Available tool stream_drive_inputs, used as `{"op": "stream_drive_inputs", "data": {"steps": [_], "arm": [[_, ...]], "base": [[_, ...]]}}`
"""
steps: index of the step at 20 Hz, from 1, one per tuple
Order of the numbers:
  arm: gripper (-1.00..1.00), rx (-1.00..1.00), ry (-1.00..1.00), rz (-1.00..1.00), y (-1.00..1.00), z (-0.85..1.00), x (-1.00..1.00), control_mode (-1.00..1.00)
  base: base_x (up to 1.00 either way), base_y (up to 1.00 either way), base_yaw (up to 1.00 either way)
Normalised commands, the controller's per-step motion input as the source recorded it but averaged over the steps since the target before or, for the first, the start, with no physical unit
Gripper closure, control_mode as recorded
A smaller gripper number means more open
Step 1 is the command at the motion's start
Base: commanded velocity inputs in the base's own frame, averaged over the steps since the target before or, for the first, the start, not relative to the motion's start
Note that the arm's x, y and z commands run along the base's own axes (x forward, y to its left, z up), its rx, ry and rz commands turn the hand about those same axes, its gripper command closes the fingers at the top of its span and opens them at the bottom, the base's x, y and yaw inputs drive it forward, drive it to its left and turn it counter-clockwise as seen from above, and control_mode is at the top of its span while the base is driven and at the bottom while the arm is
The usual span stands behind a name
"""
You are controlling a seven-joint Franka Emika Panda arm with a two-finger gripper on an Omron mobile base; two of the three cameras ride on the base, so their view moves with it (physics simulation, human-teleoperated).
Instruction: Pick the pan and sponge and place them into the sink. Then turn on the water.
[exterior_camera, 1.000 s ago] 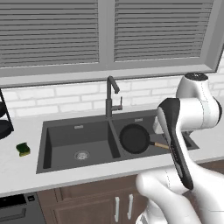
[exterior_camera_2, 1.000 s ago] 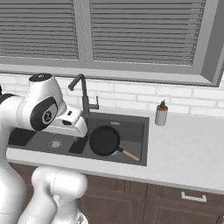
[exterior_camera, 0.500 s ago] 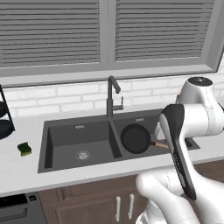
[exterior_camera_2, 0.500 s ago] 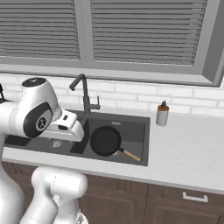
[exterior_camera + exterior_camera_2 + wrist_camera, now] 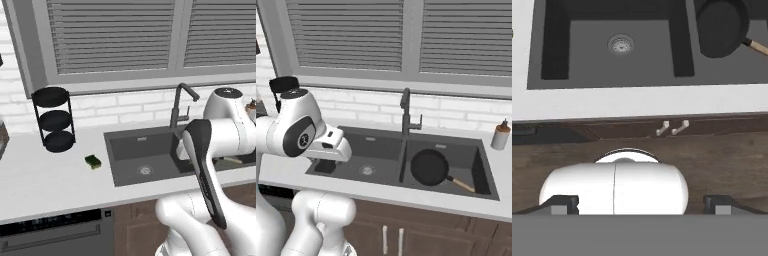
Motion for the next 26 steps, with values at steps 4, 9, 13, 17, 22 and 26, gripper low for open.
{"op": "stream_drive_inputs", "data": {"steps": [4, 9, 13, 17, 22, 26], "arm": [[-1.0, 0.0, 0.0, 0.0, 0.0, 0.0, 0.0, 1.0], [-1.0, 0.0, 0.0, 0.0, 0.0, 0.0, 0.0, 1.0], [-1.0, 0.0, 0.0, 0.0, 0.0, 0.0, 0.0, 1.0], [-1.0, 0.0, 0.0, 0.0, 0.0, 0.0, 0.0, 1.0], [-1.0, 0.0, 0.0, 0.0, 0.0, 0.0, 0.0, 1.0], [-1.0, 0.0, 0.0, 0.0, 0.0, 0.0, 0.0, 1.0]], "base": [[0.0, 1.0, 0.01], [0.1, 0.97, 0.0], [0.15, 0.48, 0.0], [0.37, 0.07, 0.0], [0.54, -0.04, -0.01], [0.28, -0.04, 0.0]]}}
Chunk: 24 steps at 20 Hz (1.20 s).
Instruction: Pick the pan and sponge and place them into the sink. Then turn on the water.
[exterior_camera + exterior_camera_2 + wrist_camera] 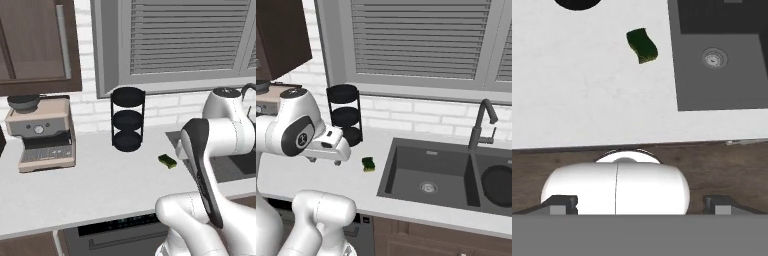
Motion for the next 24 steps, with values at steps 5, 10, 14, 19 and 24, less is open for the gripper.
{"op": "stream_drive_inputs", "data": {"steps": [5, 10, 14, 19, 24], "arm": [[-1.0, 0.03, 0.0, 0.0, -0.06, -0.03, 0.74, -1.0], [-1.0, 0.04, 0.0, 0.0, -0.07, -0.22, 1.0, -1.0], [-1.0, 0.02, 0.0, 0.0, -0.01, -0.39, 0.99, -1.0], [-1.0, 0.0, 0.0, 0.01, -0.01, -0.54, 0.71, -1.0], [-1.0, 0.0, 0.0, 0.01, -0.02, -0.43, 0.37, -1.0]], "base": [[0.1, 0.0, 0.0], [0.0, 0.0, 0.0], [0.0, 0.0, 0.0], [0.0, 0.0, 0.0], [0.0, 0.0, 0.0]]}}
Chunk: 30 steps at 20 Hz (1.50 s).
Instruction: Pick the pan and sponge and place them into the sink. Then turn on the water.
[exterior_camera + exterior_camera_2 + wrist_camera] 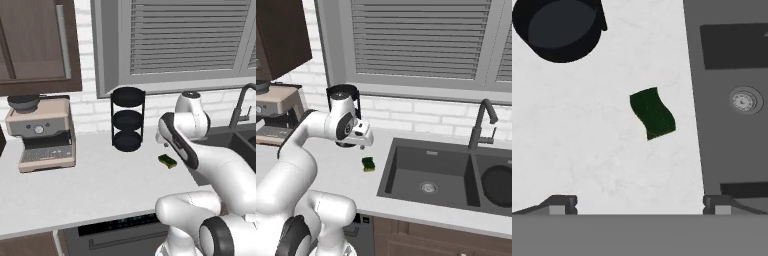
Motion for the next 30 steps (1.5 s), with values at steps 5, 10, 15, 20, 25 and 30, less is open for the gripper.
{"op": "stream_drive_inputs", "data": {"steps": [5, 10, 15, 20, 25, 30], "arm": [[-1.0, 0.01, 0.0, 0.05, -0.17, -0.38, 0.28, -1.0], [-1.0, 0.02, 0.0, 0.08, -0.23, -0.4, 0.4, -1.0], [-1.0, 0.0, 0.0, 0.05, -0.02, -0.44, 0.28, -1.0], [-1.0, 0.0, 0.0, 0.05, 0.0, -0.42, 0.24, -1.0], [-1.0, 0.0, 0.0, 0.06, 0.0, -0.45, 0.16, -1.0], [-1.0, 0.0, 0.0, 0.11, -0.04, -0.41, 0.0, -1.0]], "base": [[0.0, 0.0, 0.0], [0.0, 0.0, 0.0], [0.0, 0.0, 0.0], [0.0, 0.0, 0.0], [0.0, 0.0, 0.0], [0.0, 0.0, 0.0]]}}
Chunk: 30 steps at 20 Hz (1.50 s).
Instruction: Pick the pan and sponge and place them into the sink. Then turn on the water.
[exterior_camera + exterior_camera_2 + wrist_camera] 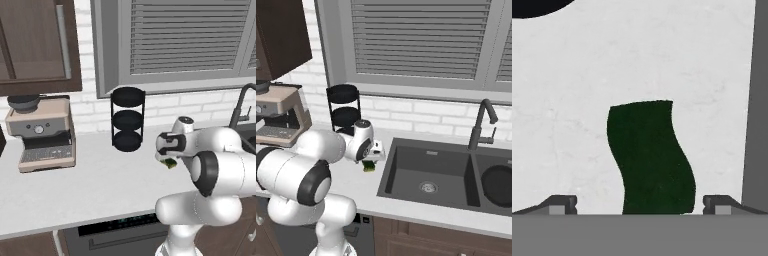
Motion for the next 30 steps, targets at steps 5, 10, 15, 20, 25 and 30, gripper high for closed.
{"op": "stream_drive_inputs", "data": {"steps": [5, 10, 15, 20, 25, 30], "arm": [[-1.0, 0.0, 0.0, 0.12, 0.0, -0.33, 0.0, -1.0], [-1.0, 0.0, 0.0, 0.1, 0.0, -0.24, 0.02, -1.0], [-1.0, 0.0, 0.0, 0.08, 0.0, -0.17, 0.05, -1.0], [-1.0, 0.0, 0.0, 0.06, 0.0, -0.02, 0.08, -1.0], [-1.0, 0.0, 0.0, 0.05, 0.0, -0.06, 0.05, -1.0], [1.0, 0.0, 0.0, 0.05, 0.0, -0.13, 0.06, -1.0]], "base": [[0.0, 0.0, 0.0], [0.0, 0.0, 0.0], [0.0, 0.0, 0.0], [0.0, 0.0, 0.0], [0.0, 0.0, 0.0], [0.0, 0.0, 0.0]]}}
